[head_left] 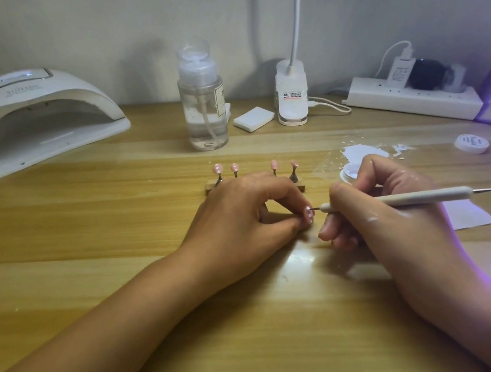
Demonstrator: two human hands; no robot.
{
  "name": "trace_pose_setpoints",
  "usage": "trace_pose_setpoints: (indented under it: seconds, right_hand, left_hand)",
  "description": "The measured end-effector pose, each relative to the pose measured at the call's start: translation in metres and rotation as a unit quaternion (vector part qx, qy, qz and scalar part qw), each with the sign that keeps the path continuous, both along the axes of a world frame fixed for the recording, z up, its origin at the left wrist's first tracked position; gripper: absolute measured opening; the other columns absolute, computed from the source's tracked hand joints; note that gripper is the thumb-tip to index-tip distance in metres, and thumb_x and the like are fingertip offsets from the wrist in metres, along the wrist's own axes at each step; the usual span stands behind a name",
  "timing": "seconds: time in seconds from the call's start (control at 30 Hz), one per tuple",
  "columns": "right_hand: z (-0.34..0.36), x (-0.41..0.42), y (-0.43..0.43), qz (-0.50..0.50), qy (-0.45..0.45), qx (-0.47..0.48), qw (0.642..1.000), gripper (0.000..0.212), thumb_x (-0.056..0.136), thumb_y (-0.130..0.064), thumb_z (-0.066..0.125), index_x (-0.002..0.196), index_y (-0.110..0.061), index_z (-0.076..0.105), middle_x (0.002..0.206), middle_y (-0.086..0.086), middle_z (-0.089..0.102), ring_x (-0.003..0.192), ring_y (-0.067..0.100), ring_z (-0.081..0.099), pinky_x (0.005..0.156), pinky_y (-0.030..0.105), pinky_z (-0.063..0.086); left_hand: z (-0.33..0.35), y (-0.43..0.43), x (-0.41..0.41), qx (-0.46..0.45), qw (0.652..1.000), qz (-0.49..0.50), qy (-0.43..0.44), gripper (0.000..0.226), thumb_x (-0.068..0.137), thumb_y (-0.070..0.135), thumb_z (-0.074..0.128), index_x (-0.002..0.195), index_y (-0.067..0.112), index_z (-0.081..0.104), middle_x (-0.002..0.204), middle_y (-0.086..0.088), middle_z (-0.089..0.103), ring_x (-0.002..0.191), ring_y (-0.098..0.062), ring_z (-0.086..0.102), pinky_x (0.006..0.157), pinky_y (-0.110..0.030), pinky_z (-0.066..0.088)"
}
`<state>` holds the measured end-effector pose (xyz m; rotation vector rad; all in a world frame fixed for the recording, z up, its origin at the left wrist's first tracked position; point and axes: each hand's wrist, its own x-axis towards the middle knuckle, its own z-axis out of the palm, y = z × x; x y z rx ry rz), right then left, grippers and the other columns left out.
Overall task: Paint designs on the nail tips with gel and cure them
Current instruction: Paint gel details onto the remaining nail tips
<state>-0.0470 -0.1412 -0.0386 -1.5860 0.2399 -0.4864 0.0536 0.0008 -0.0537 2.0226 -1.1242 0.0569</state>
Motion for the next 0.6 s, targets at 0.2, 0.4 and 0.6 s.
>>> trace_pose_setpoints:
  seconds: [0.2, 0.4, 0.6]
  right_hand:
    - [-0.0005, 0.0001, -0.0002, -0.004, -0.001, -0.002, 1.0, 0.033, 0.083, -0.006, 0.061, 0.057, -0.022, 0.049, 0.056, 0.017, 0.067, 0.043, 0.017, 0.058, 0.044, 0.022, 0.046]
    - [0.0, 0.0009, 0.0004, -0.006, -0.001, -0.005, 1.0, 0.03, 0.082, -0.005, 0.061, 0.06, -0.017, 0.046, 0.055, 0.017, 0.066, 0.043, 0.018, 0.059, 0.044, 0.021, 0.046]
    - [0.0012, -0.0008, -0.0005, -0.015, 0.0, 0.003, 1.0, 0.032, 0.081, -0.006, 0.061, 0.057, -0.021, 0.045, 0.054, 0.017, 0.065, 0.041, 0.015, 0.054, 0.044, 0.019, 0.044]
  left_hand:
    - [0.0004, 0.0, 0.0001, 0.003, 1.0, 0.002, -0.002, 0.015, 0.078, 0.019, 0.078, 0.082, 0.034, 0.074, 0.072, 0.025, 0.058, 0.055, 0.0, 0.049, 0.057, -0.02, 0.033]
    - [0.0003, 0.0002, -0.0001, 0.003, 1.0, 0.001, -0.001, 0.015, 0.077, 0.02, 0.076, 0.081, 0.034, 0.073, 0.072, 0.026, 0.058, 0.055, 0.0, 0.049, 0.057, -0.022, 0.033]
    - [0.0, 0.0004, 0.0001, 0.003, 1.0, 0.0, -0.001, 0.013, 0.078, 0.022, 0.077, 0.082, 0.034, 0.074, 0.073, 0.025, 0.059, 0.055, -0.001, 0.05, 0.057, -0.021, 0.034]
